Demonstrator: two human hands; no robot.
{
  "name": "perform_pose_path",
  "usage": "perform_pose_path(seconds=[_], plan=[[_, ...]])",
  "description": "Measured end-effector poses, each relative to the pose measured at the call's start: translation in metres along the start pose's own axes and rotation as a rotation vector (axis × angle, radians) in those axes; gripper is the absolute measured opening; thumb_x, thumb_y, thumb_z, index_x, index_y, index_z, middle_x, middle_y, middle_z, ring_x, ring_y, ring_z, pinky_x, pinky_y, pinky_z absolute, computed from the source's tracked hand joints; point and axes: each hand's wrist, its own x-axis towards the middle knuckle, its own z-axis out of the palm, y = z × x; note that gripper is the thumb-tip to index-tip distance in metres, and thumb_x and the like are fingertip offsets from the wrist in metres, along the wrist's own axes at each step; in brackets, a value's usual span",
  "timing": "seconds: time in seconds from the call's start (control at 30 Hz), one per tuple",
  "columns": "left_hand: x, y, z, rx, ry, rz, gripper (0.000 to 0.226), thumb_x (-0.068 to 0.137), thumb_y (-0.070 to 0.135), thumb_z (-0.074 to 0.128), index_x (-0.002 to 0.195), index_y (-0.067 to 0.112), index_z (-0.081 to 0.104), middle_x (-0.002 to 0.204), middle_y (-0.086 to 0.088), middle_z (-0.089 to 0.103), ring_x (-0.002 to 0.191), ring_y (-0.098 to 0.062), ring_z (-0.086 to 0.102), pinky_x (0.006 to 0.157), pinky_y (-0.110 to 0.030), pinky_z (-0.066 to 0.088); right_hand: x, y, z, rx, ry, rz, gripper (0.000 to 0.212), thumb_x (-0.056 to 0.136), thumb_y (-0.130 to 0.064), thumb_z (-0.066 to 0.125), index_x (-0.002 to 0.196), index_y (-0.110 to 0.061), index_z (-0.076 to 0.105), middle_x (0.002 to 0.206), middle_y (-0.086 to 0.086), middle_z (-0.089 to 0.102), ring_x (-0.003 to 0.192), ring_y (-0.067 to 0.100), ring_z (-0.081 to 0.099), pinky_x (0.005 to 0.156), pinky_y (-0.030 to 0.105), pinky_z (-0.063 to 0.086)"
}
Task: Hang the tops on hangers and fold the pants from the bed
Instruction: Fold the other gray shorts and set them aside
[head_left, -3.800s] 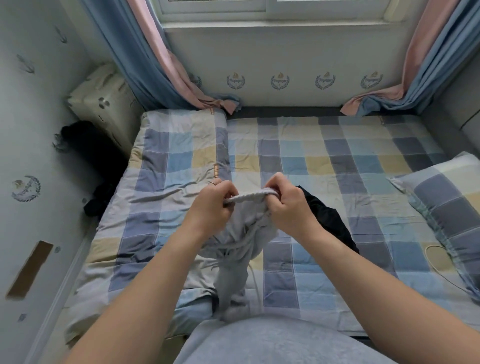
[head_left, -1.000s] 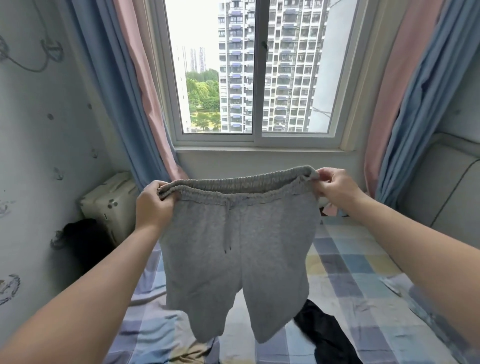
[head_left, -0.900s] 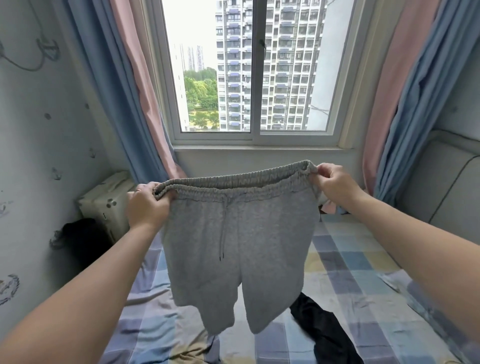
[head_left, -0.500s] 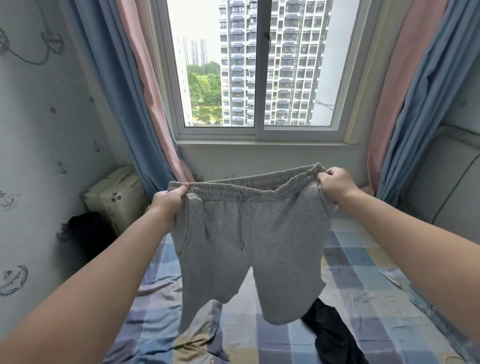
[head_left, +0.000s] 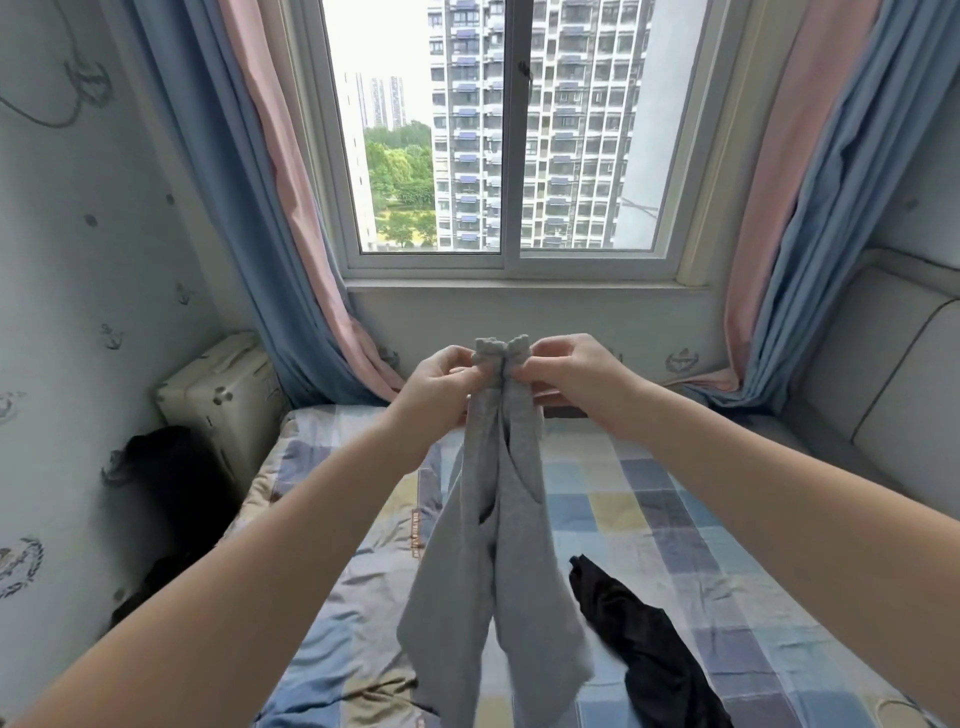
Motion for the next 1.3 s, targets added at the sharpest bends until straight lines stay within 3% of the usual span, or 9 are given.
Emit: perform_pose_path(seconds=[0.23, 0.33, 0.43, 0.53, 0.63, 0.77, 0.87, 1.03, 1.3], plan=[[-0.009, -0.001, 0.003, -0.02, -0.053, 0.073, 0.054, 0.071, 0.007, 0.068, 0.123, 0.008, 0.055, 0.106, -0.009, 0.067, 0.094, -0.02, 0.067, 0.081, -0.036, 0.057, -0.007, -0.014, 0.007, -0.172, 0.094, -0.165, 0.039, 0.09, 0.0, 0.054, 0.073, -0.028, 0.075, 0.113, 0.005, 0.059, 0.097, 0.022, 0.059, 0.086, 0.032, 0.049], [-0.006, -0.009, 0.003, -0.042, 0.113, 0.112, 0.041, 0.073, 0.005, 0.071, 0.112, 0.006, 0.059, 0.105, -0.015, 0.068, 0.098, -0.027, 0.067, 0.09, -0.044, 0.055, -0.004, -0.008, 0.003, -0.051, 0.02, -0.162, 0.038, 0.087, 0.0, 0.052, 0.081, -0.027, 0.079, 0.112, 0.003, 0.068, 0.1, 0.019, 0.065, 0.088, 0.03, 0.053], [0.0, -0.02, -0.006, -0.105, 0.207, 0.072, 0.022, 0.087, -0.007, 0.059, 0.106, 0.005, 0.063, 0.106, -0.02, 0.069, 0.098, -0.033, 0.067, 0.093, -0.051, 0.055, 0.0, 0.014, -0.007, 0.009, 0.117, -0.155, 0.026, 0.08, -0.025, 0.063, 0.103, -0.029, 0.074, 0.111, -0.004, 0.072, 0.106, 0.015, 0.066, 0.087, 0.032, 0.055], [-0.001, -0.028, -0.018, -0.225, 0.162, 0.04, 0.025, 0.091, -0.012, 0.051, 0.104, 0.004, 0.064, 0.099, -0.013, 0.069, 0.091, -0.027, 0.067, 0.084, -0.043, 0.058, 0.003, 0.053, -0.007, -0.017, 0.196, 0.019, 0.077, 0.075, -0.057, 0.073, 0.142, -0.03, 0.046, 0.148, 0.001, 0.047, 0.132, 0.019, 0.048, 0.1, 0.037, 0.043], [-0.006, -0.034, -0.035, -0.307, 0.07, 0.004, 0.03, 0.09, -0.013, 0.047, 0.107, 0.003, 0.064, 0.093, -0.008, 0.07, 0.082, -0.023, 0.068, 0.076, -0.036, 0.058, 0.0, 0.101, 0.003, 0.211, -0.09, 0.234, 0.106, 0.062, -0.073, 0.079, 0.15, -0.036, 0.034, 0.155, -0.004, 0.042, 0.14, 0.018, 0.043, 0.114, 0.052, 0.034], [-0.011, -0.049, -0.067, -0.275, 0.032, -0.09, 0.03, 0.084, -0.006, 0.054, 0.112, 0.003, 0.063, 0.098, -0.012, 0.067, 0.086, -0.026, 0.065, 0.08, -0.039, 0.052, 0.002, 0.126, 0.033, 0.509, -0.397, 0.389, 0.062, 0.071, -0.054, 0.082, 0.123, -0.022, 0.072, 0.131, 0.006, 0.067, 0.121, 0.024, 0.064, 0.094, 0.041, 0.054], [-0.008, -0.071, -0.102, -0.218, 0.066, -0.165, 0.031, 0.088, -0.01, 0.05, 0.113, 0.003, 0.063, 0.098, -0.012, 0.068, 0.087, -0.025, 0.065, 0.08, -0.039, 0.053, 0.017, 0.132, 0.059, 0.533, -0.325, 0.383, 0.047, 0.071, -0.037, 0.083, 0.112, -0.016, 0.076, 0.122, 0.013, 0.071, 0.108, 0.027, 0.07, 0.084, 0.038, 0.058], [-0.007, -0.12, -0.159, -0.014, 0.128, -0.331, 0.038, 0.086, -0.019, 0.045, 0.101, 0.01, 0.065, 0.086, -0.003, 0.071, 0.072, -0.014, 0.068, 0.058, -0.025, 0.053, 0.043, 0.145, 0.114, 0.302, -0.093, 0.339, 0.04, 0.079, -0.016, 0.084, 0.115, -0.006, 0.071, 0.114, 0.013, 0.074, 0.11, 0.034, 0.068, 0.099, 0.048, 0.053], [0.022, -0.149, -0.231, 0.024, 0.252, -0.259, 0.036, 0.094, -0.016, 0.048, 0.091, 0.018, 0.06, 0.092, -0.001, 0.067, 0.091, -0.019, 0.059, 0.068, -0.025, 0.05, 0.095, 0.125, 0.193, 0.173, 0.111, 0.207, 0.019, 0.081, -0.008, 0.082, 0.092, -0.022, 0.075, 0.085, -0.01, 0.077, 0.077, 0.005, 0.071, 0.068, 0.021, 0.057]])
